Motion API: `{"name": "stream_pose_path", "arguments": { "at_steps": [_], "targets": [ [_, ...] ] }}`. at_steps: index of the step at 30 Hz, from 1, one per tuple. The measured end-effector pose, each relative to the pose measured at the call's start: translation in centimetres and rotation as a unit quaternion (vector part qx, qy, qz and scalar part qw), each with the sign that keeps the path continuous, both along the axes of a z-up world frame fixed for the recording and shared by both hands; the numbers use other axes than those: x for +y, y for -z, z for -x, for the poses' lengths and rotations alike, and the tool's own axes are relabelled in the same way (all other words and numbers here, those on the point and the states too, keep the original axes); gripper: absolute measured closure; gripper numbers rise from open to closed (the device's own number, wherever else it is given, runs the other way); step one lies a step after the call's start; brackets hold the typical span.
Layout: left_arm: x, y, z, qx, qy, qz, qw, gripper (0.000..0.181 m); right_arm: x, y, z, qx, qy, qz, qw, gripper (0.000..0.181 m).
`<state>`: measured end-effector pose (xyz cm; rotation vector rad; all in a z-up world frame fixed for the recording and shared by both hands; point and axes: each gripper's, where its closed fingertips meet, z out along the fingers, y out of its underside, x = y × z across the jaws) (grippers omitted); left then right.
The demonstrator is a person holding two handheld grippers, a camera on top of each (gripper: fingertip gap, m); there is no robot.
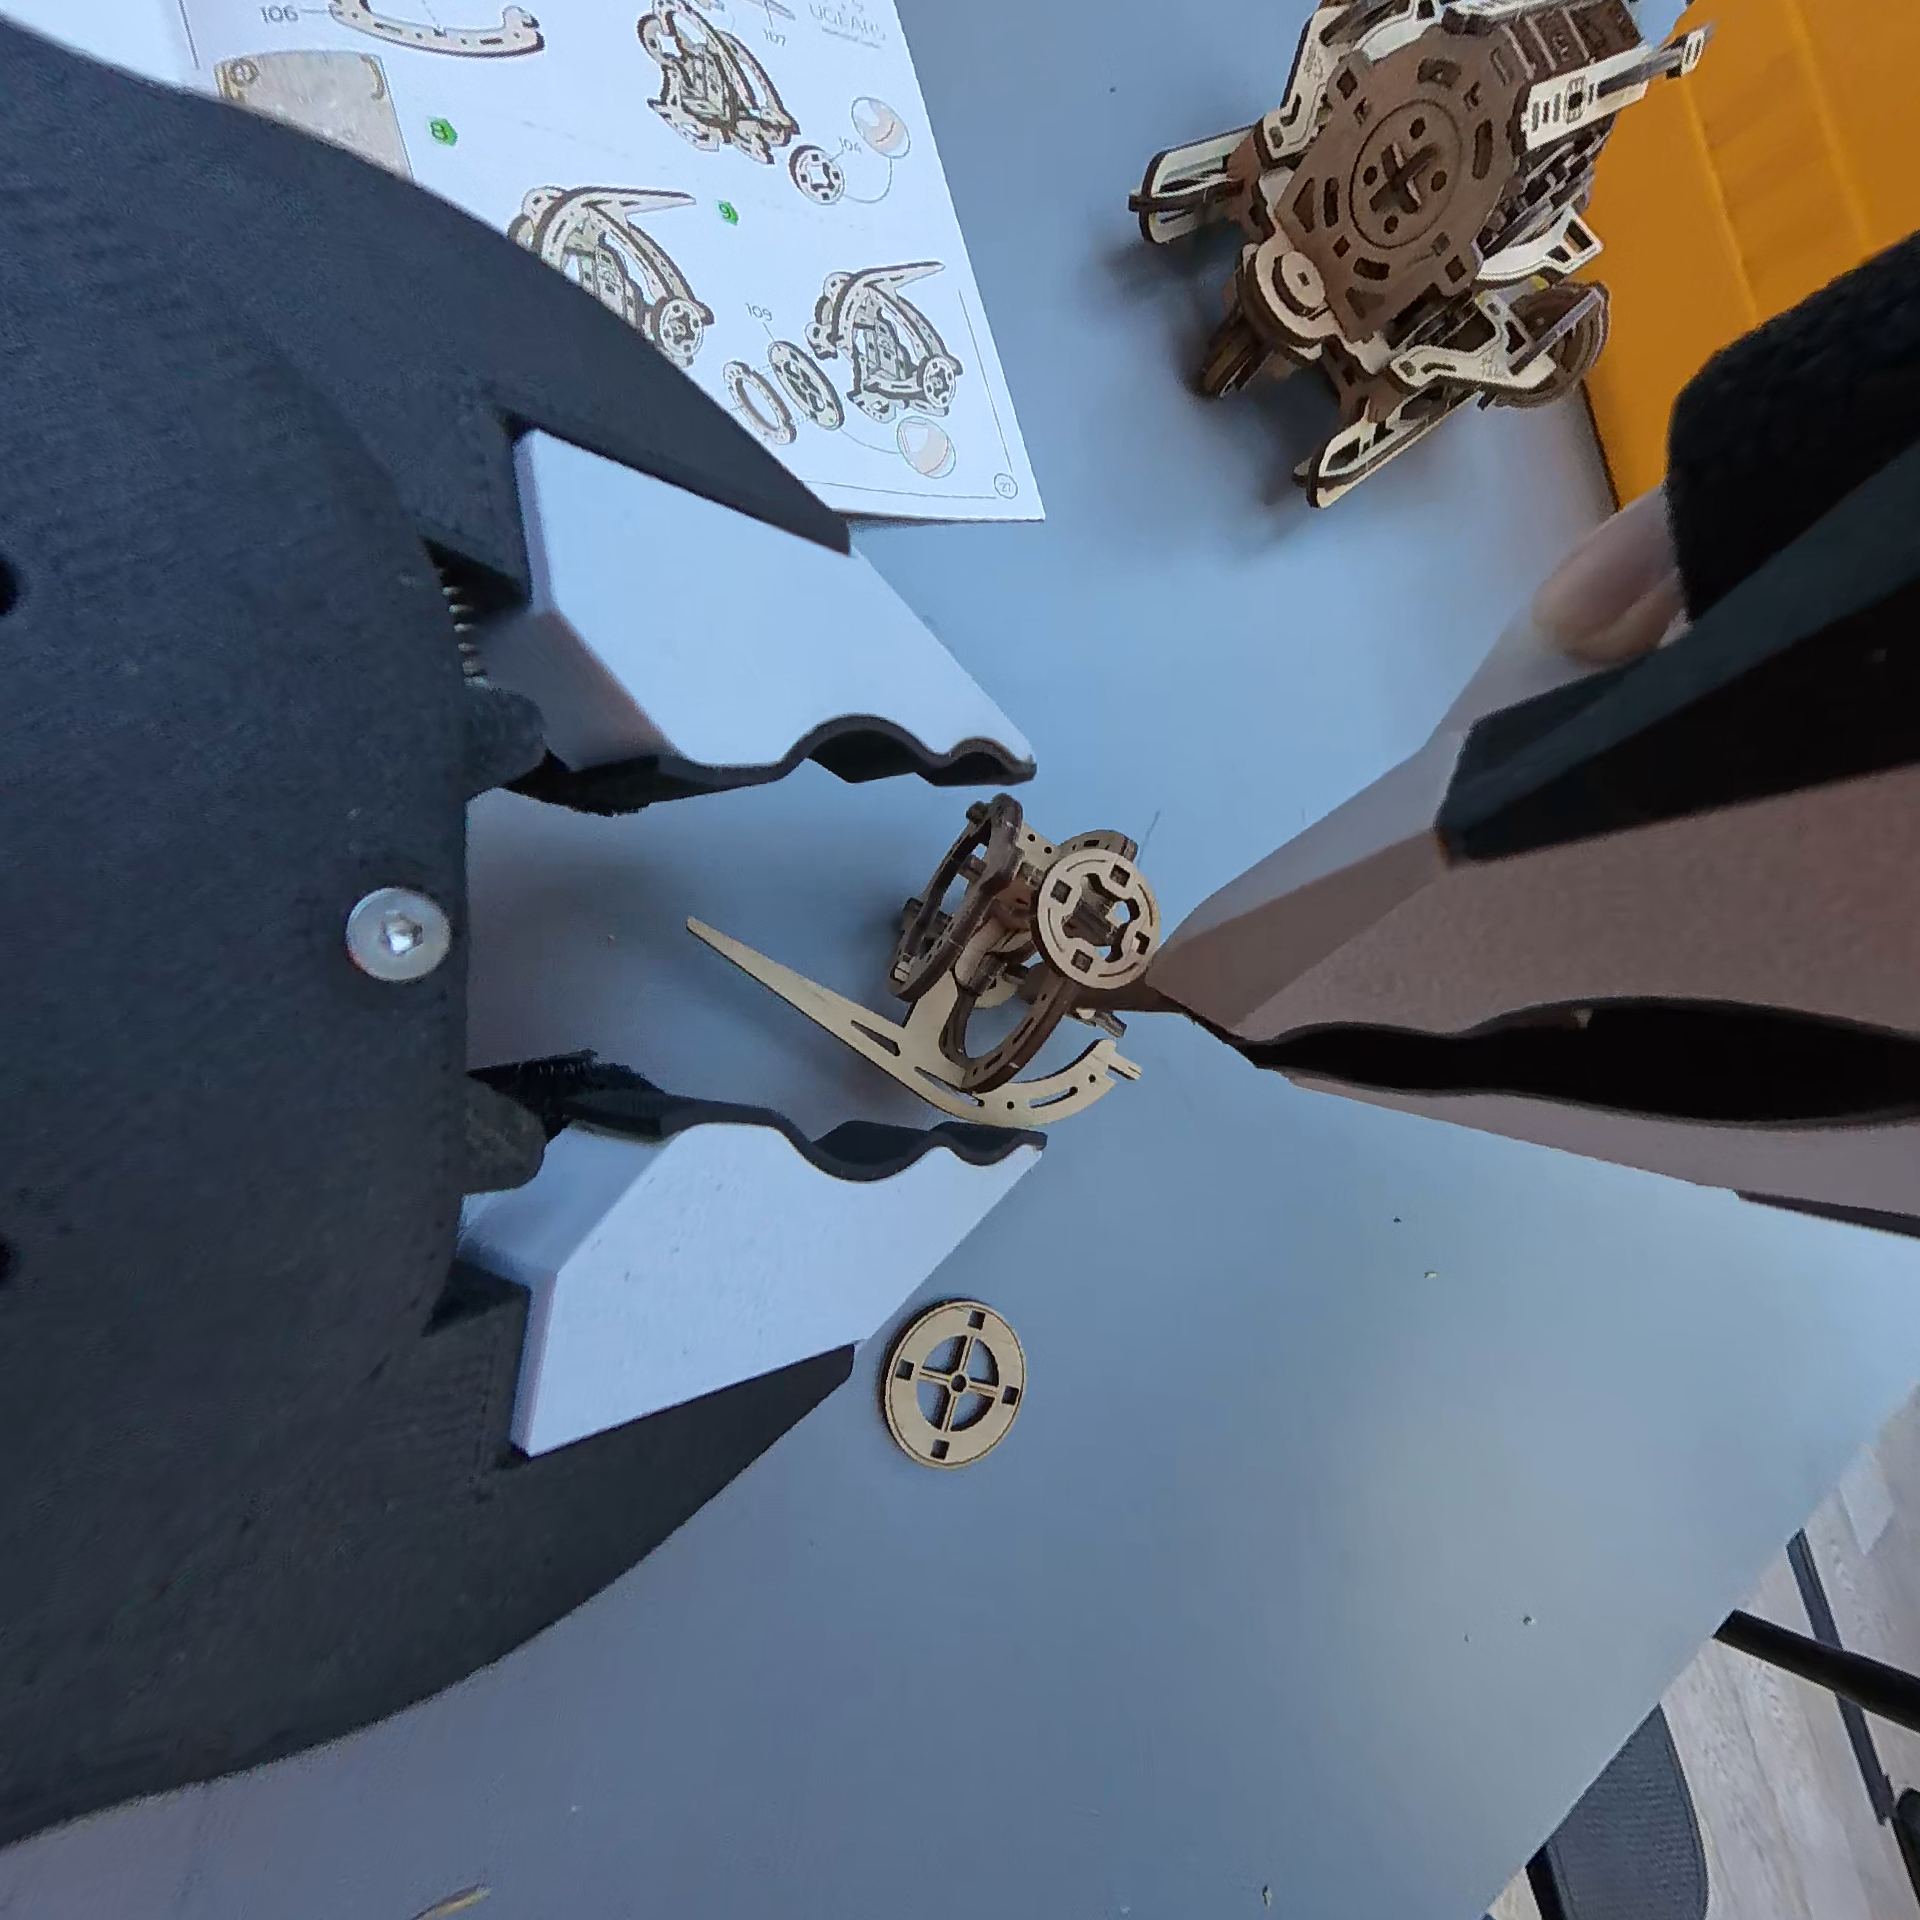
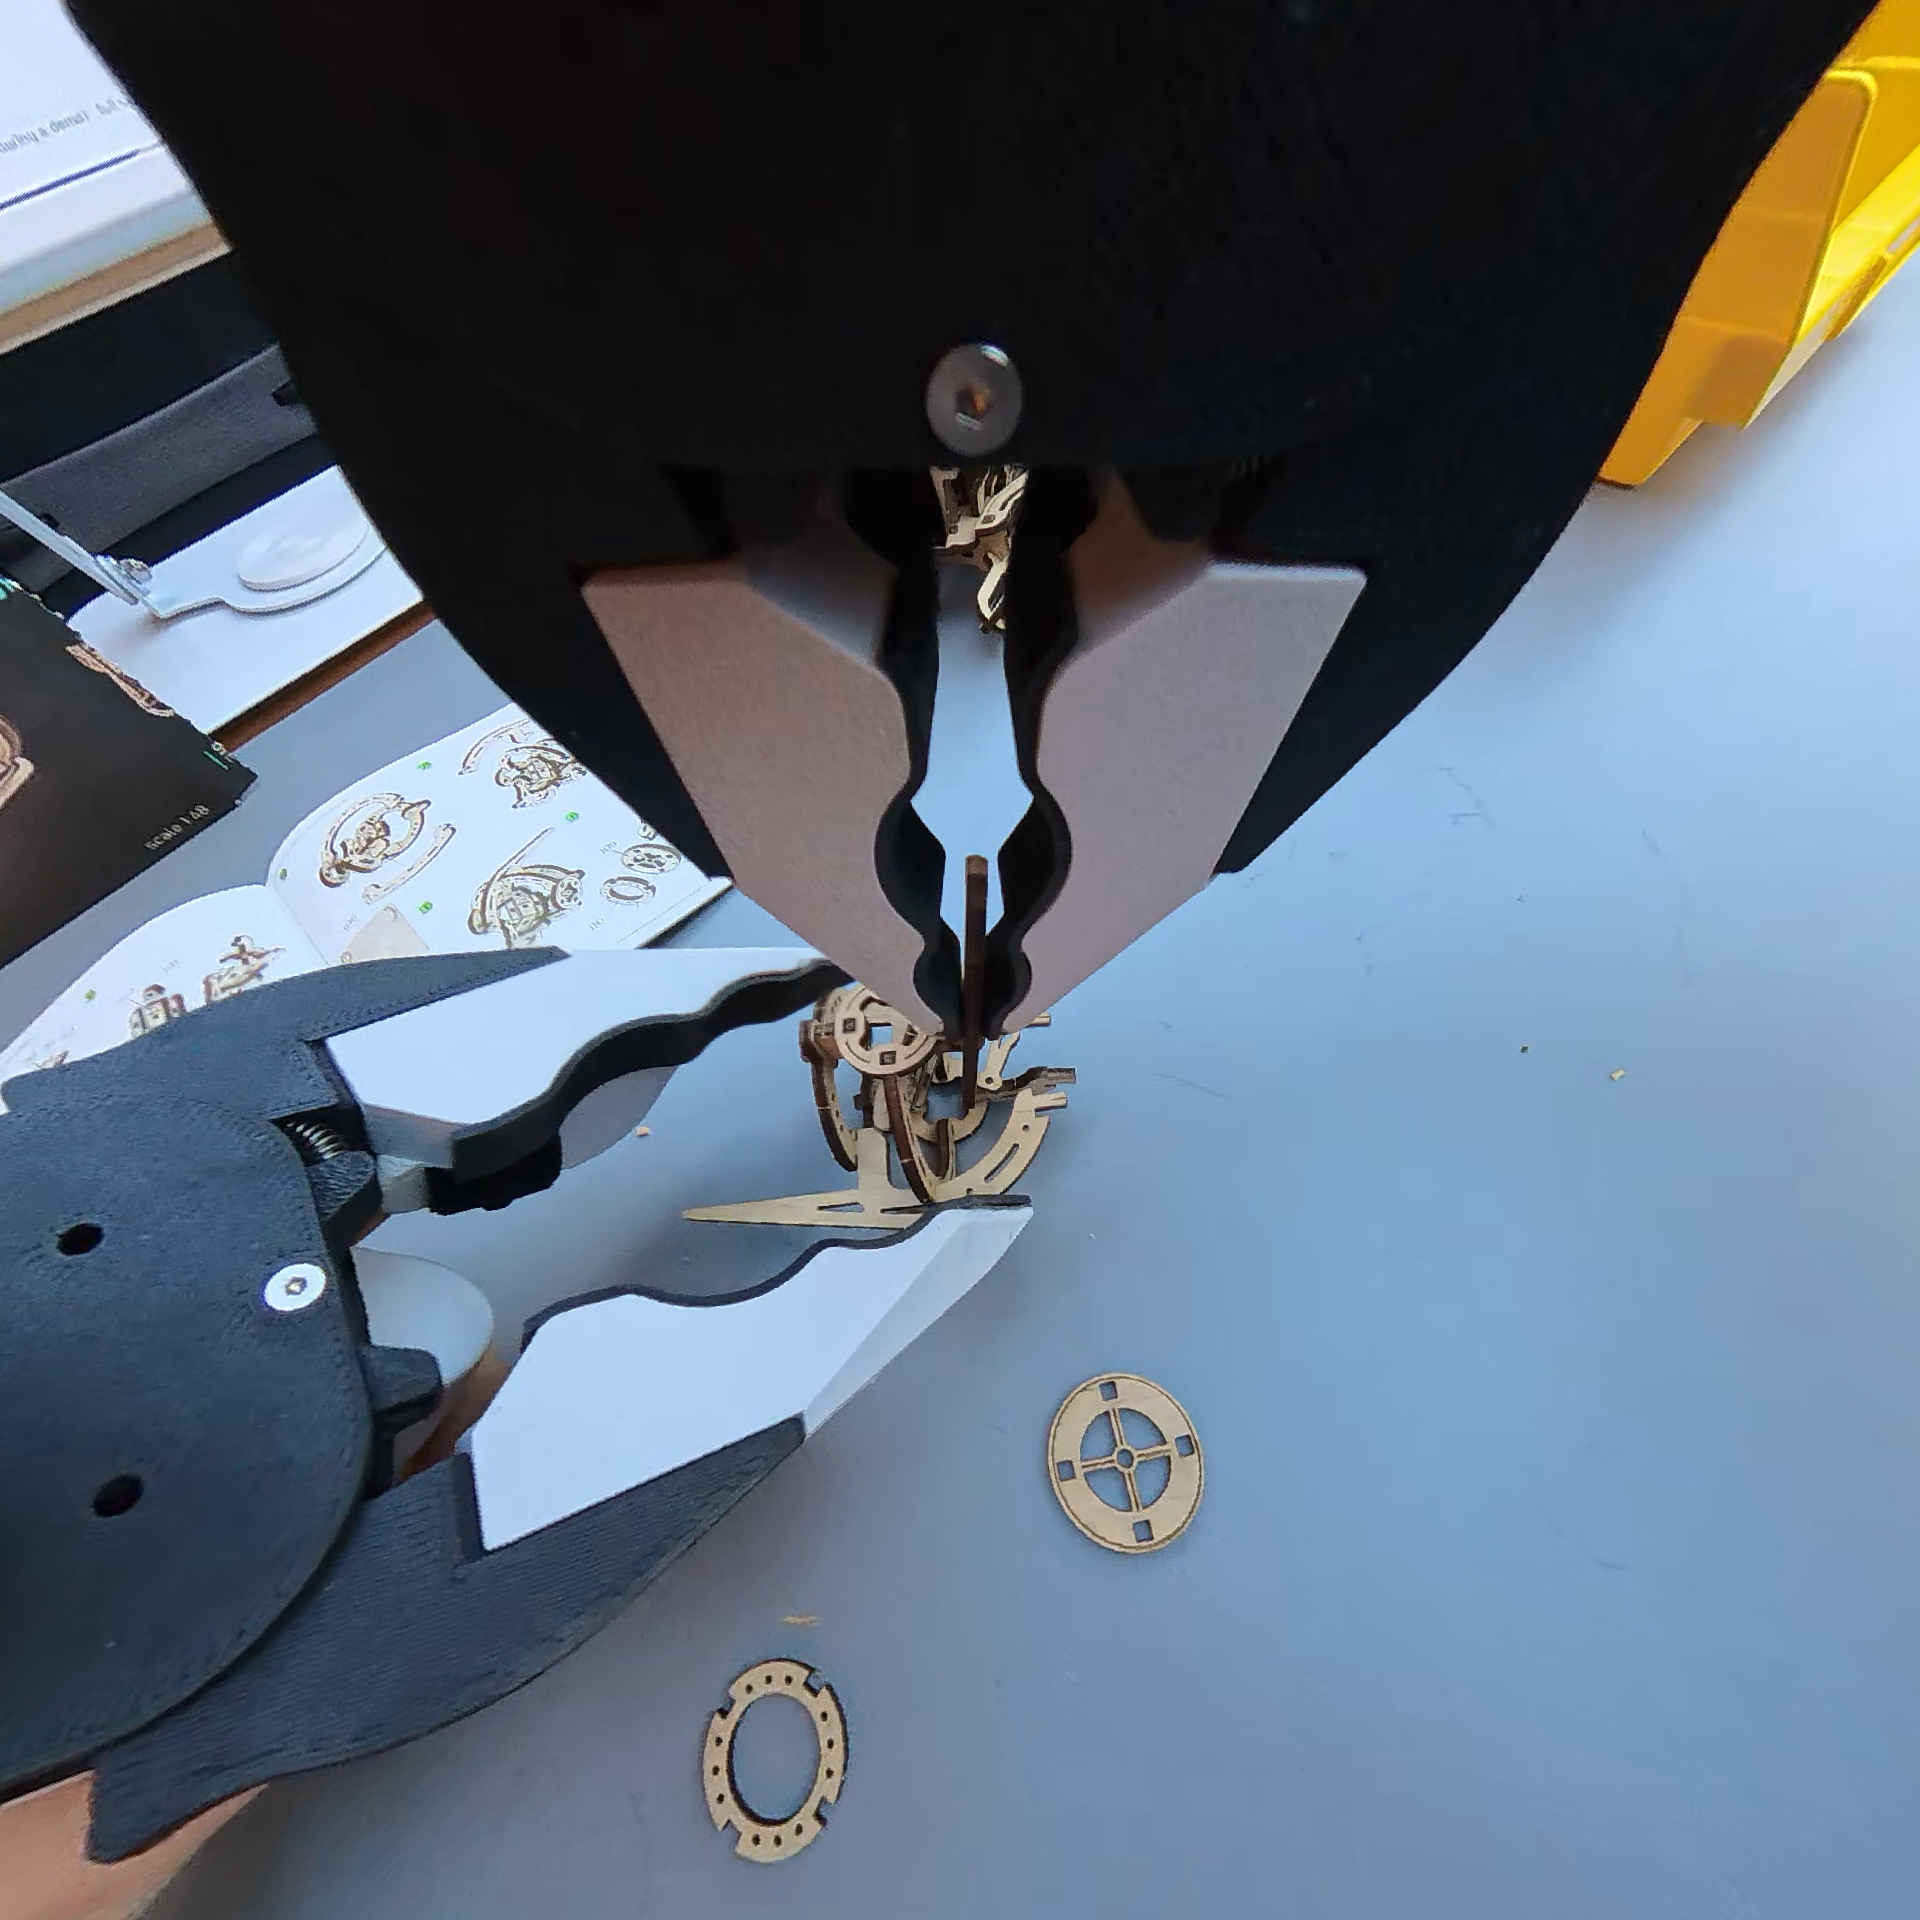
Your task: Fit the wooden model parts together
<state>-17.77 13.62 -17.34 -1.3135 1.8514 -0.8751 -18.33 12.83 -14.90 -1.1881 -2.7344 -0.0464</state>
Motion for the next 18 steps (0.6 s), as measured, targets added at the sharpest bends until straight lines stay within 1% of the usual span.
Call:
{"name": "stream_pose_path", "arguments": {
  "at_steps": [7, 11, 14, 18],
  "targets": [
    [0.0, -0.1, 0.0, -0.003, -0.002, 0.007, 1.000, 0.119, 0.2, -0.2, 0.1, -0.021, 0.016, 0.019, 0.999, 0.181],
    [0.1, -0.7, -0.1, -0.018, -0.006, 0.018, 1.000, 0.118, 0.2, -0.1, 0.1, -0.031, 0.022, 0.016, 0.999, 0.181],
    [0.1, -1.1, 0.1, -0.029, -0.011, 0.026, 0.999, 0.119, 0.1, -0.1, 0.1, -0.018, 0.022, 0.010, 1.000, 0.181],
    [0.1, -0.9, 0.0, -0.028, -0.013, 0.015, 0.999, 0.124, 0.1, 0.0, -0.1, 0.012, 0.028, 0.001, 1.000, 0.181]
  ]
}}
